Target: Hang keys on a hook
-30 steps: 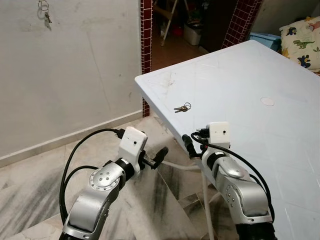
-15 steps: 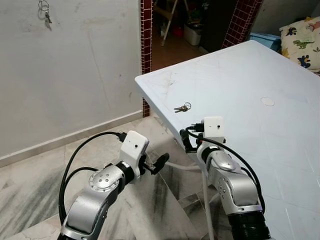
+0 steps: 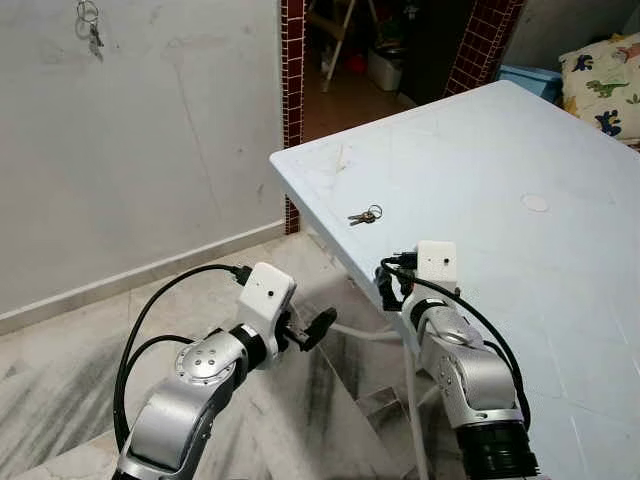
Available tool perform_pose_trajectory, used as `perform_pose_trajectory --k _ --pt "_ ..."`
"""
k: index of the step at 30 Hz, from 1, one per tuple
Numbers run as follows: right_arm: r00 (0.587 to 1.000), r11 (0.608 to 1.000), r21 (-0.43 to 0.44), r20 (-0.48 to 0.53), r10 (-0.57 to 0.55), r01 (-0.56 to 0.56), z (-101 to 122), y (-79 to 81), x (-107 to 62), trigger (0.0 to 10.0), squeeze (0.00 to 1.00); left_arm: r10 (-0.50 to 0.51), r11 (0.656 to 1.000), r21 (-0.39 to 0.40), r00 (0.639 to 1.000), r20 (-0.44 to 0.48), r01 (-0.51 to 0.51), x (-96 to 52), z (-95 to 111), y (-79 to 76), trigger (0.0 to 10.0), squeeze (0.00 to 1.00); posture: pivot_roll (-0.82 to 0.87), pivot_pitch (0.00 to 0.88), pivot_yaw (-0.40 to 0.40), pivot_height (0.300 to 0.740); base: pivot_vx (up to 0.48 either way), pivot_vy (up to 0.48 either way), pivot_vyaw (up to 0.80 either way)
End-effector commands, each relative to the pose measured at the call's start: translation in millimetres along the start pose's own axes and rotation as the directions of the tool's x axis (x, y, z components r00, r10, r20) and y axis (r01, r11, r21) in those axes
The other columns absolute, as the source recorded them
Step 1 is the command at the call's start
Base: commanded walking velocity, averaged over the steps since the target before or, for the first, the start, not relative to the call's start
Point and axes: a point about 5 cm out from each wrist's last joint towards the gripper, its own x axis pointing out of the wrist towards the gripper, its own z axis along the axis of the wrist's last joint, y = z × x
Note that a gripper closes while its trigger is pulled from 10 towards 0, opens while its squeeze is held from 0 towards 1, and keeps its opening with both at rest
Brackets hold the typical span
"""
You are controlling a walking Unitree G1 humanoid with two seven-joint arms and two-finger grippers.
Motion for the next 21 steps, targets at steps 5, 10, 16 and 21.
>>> perform_pose_trajectory --k 5,10,16,21 --pt "1.000 1.000 0.021 0.017 -0.011 0.011 3 1.7 2.8 4.6 0.00 -0.049 0.999 0.016 0.999 -0.017 0.050 0.2 0 -5.7 10.0 0.00 0.21 0.082 -0.038 0.740 0.000 0.000 0.00" --pt "0.999 1.000 0.027 0.031 -0.011 0.010 6 3.0 4.1 5.9 0.00 -0.054 0.998 0.024 0.998 -0.017 0.054 0.7 0 -6.3 10.0 0.00 0.21 0.080 -0.036 0.740 0.000 0.000 0.00" --pt "0.998 1.000 -0.003 0.063 -0.018 0.018 11 4.2 6.1 7.5 0.00 -0.052 0.998 0.030 0.999 -0.016 0.052 -0.1 0 -6.0 10.0 0.00 0.21 0.080 -0.037 0.740 0.000 0.000 0.00" --pt "0.997 1.000 -0.009 0.072 -0.021 0.022 13 5.3 7.3 7.5 0.00 -0.046 0.998 0.031 0.999 -0.013 0.046 -0.2 1 -5.4 10.0 0.00 0.21 0.081 -0.039 0.740 0.000 0.000 0.00"
